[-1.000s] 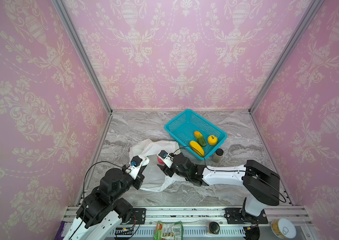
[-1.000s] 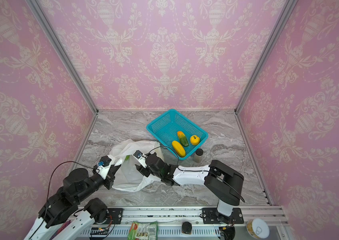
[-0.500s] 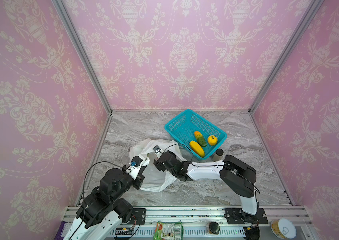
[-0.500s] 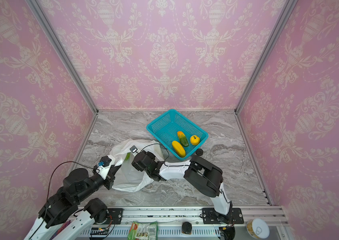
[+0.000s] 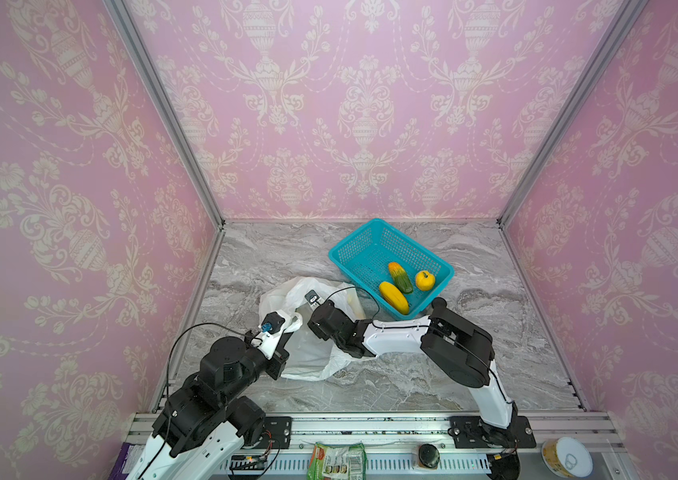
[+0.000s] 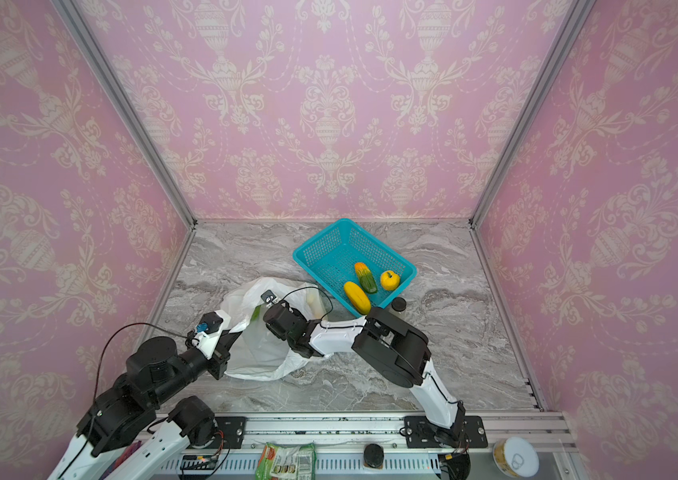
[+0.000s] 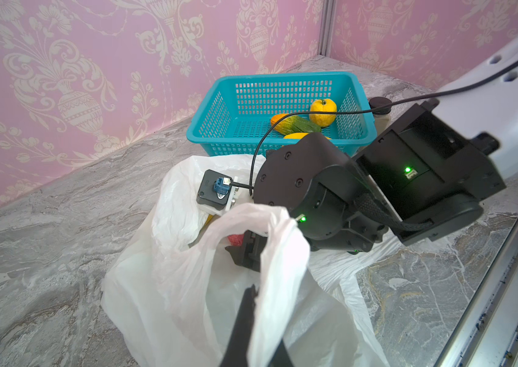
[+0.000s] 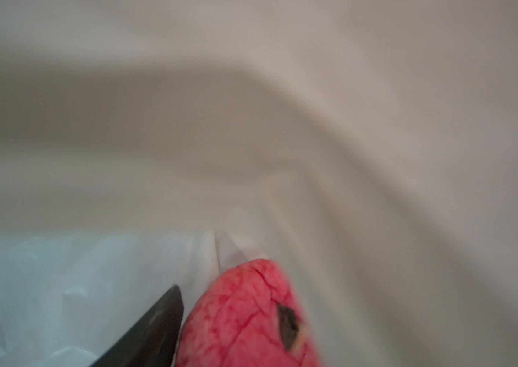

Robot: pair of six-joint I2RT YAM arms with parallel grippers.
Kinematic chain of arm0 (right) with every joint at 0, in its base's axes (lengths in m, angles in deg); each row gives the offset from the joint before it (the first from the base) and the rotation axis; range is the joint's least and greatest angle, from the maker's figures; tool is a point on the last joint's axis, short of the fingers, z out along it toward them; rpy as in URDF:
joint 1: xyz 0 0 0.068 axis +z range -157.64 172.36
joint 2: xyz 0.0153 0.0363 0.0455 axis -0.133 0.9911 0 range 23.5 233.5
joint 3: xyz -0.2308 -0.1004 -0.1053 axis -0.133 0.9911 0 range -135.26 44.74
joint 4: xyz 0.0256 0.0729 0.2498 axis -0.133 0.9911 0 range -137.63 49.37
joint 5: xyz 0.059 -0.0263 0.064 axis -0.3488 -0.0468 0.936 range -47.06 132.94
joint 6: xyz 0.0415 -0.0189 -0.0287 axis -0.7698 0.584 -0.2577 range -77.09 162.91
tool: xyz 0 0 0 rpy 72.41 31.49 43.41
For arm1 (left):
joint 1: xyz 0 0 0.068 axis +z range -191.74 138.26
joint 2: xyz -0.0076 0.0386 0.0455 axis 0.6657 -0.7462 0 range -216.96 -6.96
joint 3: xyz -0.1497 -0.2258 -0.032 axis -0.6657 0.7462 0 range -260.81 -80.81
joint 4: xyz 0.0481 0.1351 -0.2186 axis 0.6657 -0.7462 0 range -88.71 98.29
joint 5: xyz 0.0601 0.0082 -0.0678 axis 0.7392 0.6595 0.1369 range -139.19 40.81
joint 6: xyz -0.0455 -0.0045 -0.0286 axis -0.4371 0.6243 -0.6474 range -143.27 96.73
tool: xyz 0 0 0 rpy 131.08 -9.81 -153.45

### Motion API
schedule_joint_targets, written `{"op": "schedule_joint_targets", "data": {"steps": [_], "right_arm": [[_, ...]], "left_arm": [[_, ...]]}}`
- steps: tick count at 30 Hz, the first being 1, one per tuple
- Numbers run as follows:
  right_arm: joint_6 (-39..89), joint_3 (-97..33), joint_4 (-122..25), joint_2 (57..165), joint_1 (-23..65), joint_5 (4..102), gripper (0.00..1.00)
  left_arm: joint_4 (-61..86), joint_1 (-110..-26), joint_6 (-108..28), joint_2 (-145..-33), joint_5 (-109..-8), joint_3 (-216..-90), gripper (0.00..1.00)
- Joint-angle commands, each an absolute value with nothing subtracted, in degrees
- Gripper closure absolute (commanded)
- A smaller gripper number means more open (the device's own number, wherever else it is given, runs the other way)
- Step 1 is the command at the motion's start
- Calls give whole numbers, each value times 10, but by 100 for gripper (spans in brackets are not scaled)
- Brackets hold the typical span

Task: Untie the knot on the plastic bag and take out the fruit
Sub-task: 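Reach the right gripper back into the bag toward the pink fruit, then grasp the pink fruit with the right gripper and lift it out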

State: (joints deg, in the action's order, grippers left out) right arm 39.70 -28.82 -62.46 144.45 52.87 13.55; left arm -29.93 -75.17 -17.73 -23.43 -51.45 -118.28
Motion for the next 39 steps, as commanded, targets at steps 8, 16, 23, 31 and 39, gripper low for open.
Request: {"op": "schedule_joint_targets", "data": {"steps": [8, 16, 23, 31, 39], "right_arm": [[391, -185, -730, 1364, 528, 163, 46], [402, -58, -836, 1215, 546, 231, 54], [399, 101, -1028, 1082, 546, 246, 56], [398, 184, -1097, 981, 531, 216, 61], [331, 185, -968, 904, 425, 116, 67]], "left_arm": [[-299, -746, -171, -224, -520, -1191, 100], [-298, -746, -171, -224, -521, -1190, 100], [-299, -746, -171, -220, -525, -1191, 100], [-300, -746, -171, -219, -525, -1192, 100], [-299, -746, -171, -218, -522, -1191, 100]]}}
